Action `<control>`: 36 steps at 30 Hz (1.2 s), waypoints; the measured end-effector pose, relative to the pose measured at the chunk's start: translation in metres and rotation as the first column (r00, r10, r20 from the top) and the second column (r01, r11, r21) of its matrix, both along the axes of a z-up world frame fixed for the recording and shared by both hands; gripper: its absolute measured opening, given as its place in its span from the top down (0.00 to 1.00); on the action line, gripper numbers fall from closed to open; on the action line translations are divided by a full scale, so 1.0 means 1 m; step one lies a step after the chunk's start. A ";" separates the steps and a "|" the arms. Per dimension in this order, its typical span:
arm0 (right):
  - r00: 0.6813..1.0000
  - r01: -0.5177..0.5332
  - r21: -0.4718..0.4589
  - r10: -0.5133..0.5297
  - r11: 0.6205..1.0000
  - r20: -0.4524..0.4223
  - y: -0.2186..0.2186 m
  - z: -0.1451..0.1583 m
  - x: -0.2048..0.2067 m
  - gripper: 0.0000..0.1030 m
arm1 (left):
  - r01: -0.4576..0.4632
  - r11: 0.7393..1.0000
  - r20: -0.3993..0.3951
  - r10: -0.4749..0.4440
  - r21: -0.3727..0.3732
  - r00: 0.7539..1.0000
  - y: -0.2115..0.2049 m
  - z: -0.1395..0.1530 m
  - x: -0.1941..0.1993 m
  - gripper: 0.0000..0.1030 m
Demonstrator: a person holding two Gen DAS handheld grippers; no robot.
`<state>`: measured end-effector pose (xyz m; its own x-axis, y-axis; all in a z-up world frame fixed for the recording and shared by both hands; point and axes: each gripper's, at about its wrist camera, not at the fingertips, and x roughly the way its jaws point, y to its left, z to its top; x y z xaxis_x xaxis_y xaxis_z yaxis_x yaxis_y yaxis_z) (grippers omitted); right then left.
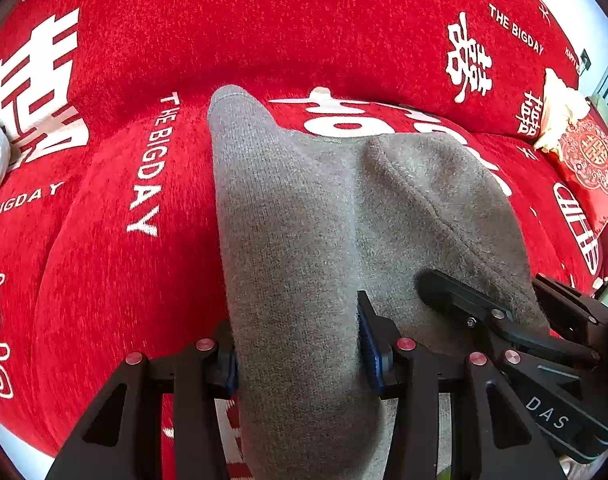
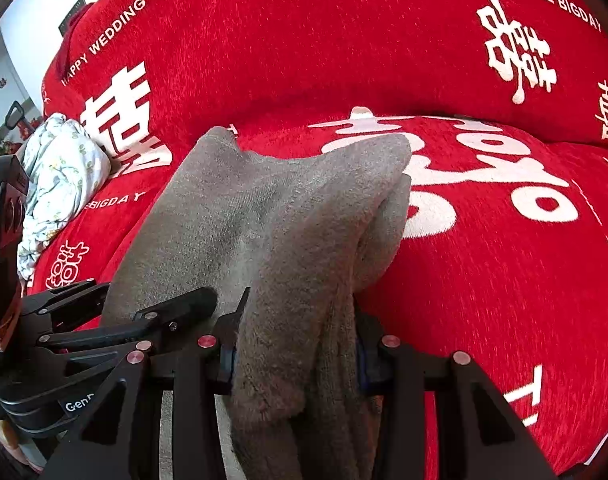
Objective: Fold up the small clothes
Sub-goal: 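Hold the sweater edge with both grippers and press it flat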
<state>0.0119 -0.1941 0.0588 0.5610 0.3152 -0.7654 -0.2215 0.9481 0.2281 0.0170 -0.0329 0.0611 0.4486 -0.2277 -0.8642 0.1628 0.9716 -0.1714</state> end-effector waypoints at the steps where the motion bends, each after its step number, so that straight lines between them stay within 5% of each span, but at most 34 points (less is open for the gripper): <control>1: 1.000 -0.001 0.000 0.001 1.000 0.001 -0.001 -0.001 -0.002 0.58 | 0.001 1.000 0.004 -0.001 0.004 1.000 -0.001 0.000 -0.003 0.54; 31: 0.997 -0.035 -0.029 0.037 0.999 0.074 -0.007 -0.009 -0.043 0.58 | 0.010 1.000 0.093 -0.010 -0.001 0.996 0.000 -0.007 -0.050 0.53; 36: 0.997 -0.038 -0.003 0.039 0.999 0.067 -0.015 -0.018 -0.044 0.56 | 0.000 1.000 0.108 0.003 -0.024 0.994 0.010 -0.014 -0.056 0.45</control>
<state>-0.0326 -0.2088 0.0410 0.5983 0.3361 -0.7274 -0.2726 0.9390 0.2098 -0.0395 -0.0232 0.0469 0.5395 -0.2472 -0.8049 0.1801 0.9677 -0.1765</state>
